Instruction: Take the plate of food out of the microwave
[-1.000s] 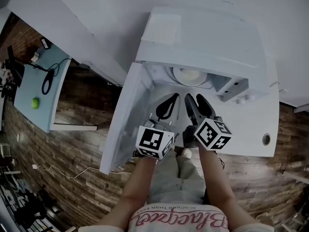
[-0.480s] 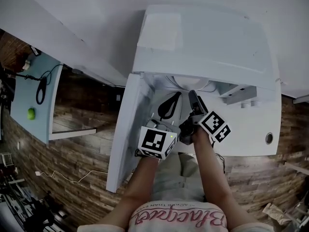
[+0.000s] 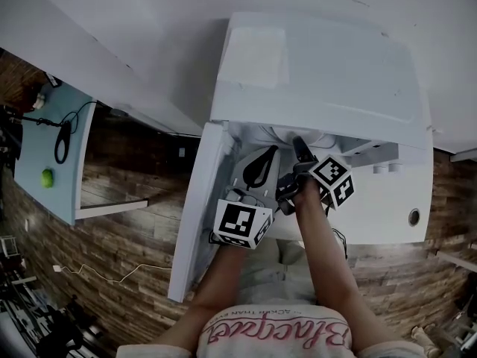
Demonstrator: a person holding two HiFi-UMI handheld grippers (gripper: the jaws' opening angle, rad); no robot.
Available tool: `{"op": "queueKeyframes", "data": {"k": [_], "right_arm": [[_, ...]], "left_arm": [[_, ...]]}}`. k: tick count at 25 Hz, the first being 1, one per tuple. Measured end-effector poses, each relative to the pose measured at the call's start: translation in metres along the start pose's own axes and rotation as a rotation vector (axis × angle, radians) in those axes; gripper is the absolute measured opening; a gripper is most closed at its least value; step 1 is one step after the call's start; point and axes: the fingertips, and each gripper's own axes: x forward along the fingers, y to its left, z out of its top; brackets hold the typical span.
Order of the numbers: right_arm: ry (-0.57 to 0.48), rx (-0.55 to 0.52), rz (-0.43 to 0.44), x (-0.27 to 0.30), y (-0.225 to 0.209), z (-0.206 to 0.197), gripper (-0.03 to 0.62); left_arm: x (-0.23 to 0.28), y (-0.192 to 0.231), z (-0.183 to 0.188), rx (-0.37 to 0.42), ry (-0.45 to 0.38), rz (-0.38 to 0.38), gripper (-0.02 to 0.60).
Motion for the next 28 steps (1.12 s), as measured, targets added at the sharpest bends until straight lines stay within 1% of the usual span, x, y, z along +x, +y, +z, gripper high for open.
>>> {"op": "queueKeyframes", "data": {"k": [6, 9, 11, 14, 15, 18, 23, 27, 28], "right_arm": [[0.011, 0.060, -0.077, 0.008, -0.006, 0.002, 0.259], [0.012, 0.077, -0.085, 0.007, -0.009, 0.002, 0.272], [0.006, 0.087, -0.082, 0.003, -0.010, 0.003, 0.268], [0.024, 0.062, -0.070, -0.005, -0.008, 0.002, 0.215], [0.033, 0.057, -0.064, -0.006, -0.006, 0.001, 0.185], [0.048, 0.061, -0.045, -0.008, -0.003, 0.003, 0.130], [0.075, 0.098, -0.014, -0.011, -0.002, 0.003, 0.109], [0.092, 0.106, 0.009, -0.013, 0.001, 0.005, 0.098], [0.093, 0.098, 0.016, -0.015, 0.004, 0.006, 0.074]], "left_arm": [[-0.001, 0.000, 0.000, 0.005, 0.001, 0.002, 0.003], [-0.002, 0.003, 0.001, 0.008, -0.002, 0.012, 0.003], [-0.002, 0.006, 0.002, 0.007, -0.004, 0.019, 0.003], [-0.003, 0.009, 0.001, 0.006, -0.006, 0.029, 0.003], [-0.004, 0.009, 0.001, 0.005, -0.006, 0.033, 0.003], [-0.004, 0.010, -0.001, 0.006, -0.004, 0.040, 0.003], [-0.007, 0.007, 0.000, 0.010, -0.005, 0.041, 0.003], [-0.009, 0.006, -0.001, 0.014, -0.003, 0.044, 0.003], [-0.009, 0.006, -0.001, 0.015, -0.003, 0.044, 0.003]]}}
